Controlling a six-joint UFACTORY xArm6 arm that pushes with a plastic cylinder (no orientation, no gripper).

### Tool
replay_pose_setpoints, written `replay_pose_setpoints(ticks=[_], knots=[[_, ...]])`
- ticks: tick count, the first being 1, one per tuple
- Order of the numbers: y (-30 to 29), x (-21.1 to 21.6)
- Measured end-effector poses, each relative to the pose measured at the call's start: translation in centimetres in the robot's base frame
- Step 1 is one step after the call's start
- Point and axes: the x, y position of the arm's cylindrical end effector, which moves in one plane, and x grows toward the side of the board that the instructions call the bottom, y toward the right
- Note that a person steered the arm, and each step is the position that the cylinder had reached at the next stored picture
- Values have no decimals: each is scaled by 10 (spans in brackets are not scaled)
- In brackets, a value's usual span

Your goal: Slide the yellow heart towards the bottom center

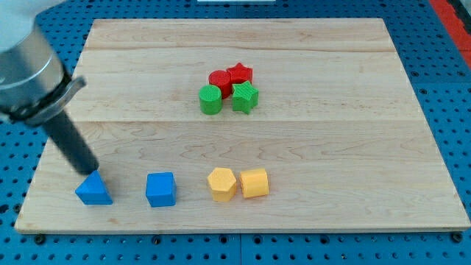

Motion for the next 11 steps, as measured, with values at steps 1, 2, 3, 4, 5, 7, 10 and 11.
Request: replay_pose_setpoints(ticks=[1,2,3,4,5,7,10,11], knots=[[93,-1],[168,3],[178,12],[203,20],[257,24],[290,50],[194,68],[234,51]])
